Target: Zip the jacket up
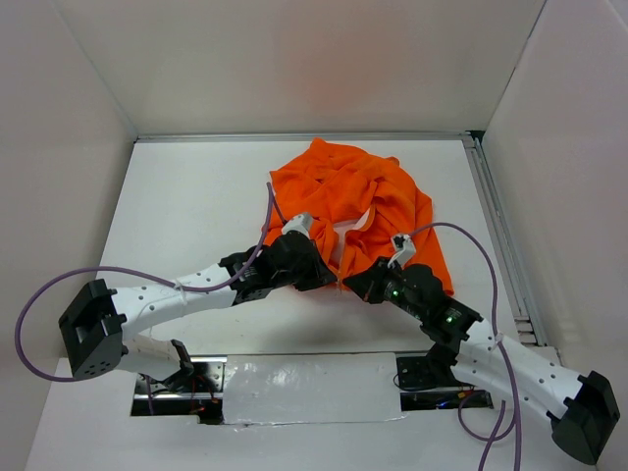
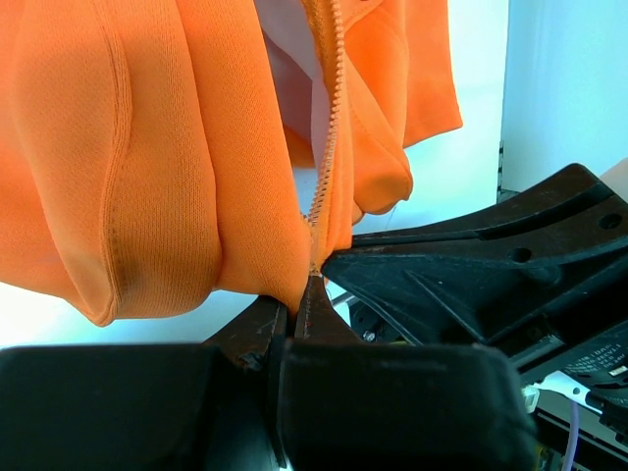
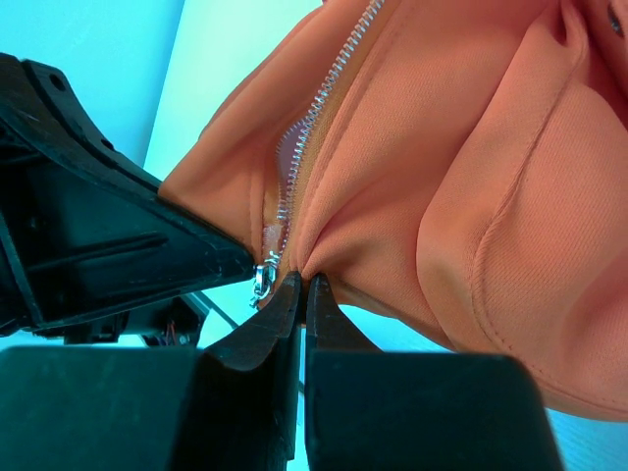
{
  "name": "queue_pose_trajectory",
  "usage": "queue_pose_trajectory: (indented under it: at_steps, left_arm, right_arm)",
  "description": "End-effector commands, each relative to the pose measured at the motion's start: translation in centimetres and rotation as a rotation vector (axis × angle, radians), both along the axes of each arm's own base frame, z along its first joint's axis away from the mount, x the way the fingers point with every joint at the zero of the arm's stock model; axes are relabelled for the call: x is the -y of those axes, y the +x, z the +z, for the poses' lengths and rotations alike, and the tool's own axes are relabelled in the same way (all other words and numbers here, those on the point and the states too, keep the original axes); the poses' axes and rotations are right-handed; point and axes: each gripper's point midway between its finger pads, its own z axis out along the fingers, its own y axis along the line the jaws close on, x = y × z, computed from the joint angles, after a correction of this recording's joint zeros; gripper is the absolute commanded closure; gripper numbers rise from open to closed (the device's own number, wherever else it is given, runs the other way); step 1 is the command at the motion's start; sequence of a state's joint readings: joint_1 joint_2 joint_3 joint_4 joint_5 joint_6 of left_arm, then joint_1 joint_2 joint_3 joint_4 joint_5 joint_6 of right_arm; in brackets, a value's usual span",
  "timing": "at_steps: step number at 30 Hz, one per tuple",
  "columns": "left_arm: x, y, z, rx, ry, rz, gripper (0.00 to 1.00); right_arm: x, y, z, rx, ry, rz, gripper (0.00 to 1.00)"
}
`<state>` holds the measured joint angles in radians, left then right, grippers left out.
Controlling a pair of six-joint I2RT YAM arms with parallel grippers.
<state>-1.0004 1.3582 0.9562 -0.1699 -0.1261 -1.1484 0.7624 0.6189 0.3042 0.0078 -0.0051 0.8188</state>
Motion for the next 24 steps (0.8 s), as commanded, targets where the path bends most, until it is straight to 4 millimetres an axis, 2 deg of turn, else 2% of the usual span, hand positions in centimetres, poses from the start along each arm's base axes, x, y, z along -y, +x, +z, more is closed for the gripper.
queue_pose_trajectory:
  at_steps: [1,9,17,24]
  left_arm:
    - [0.8,0.0,1.5,0.034,-0.043,-0.019,1.0]
    - [0.9,-0.6,2.4,0.065,-0.073,-0.052,1.0]
    - [0.4,-1.1,1.4,0.048,-0.052,-0.057,1.0]
    - [0.8,-1.8,1.6,0.08,-0.074,-0.107,1.0]
  right_arm:
    - [-0.3,1.1,4.8,0.102,0.118,-0.045,1.0]
    - [-0.1,1.8,3.9,0.056,0.077,-0.085,1.0]
    - [0.4,2.3,5.0,0.054,0.148,-0.147,1.0]
    - [0.2,2.4,4.2,0.015,0.11,-0.152,1.0]
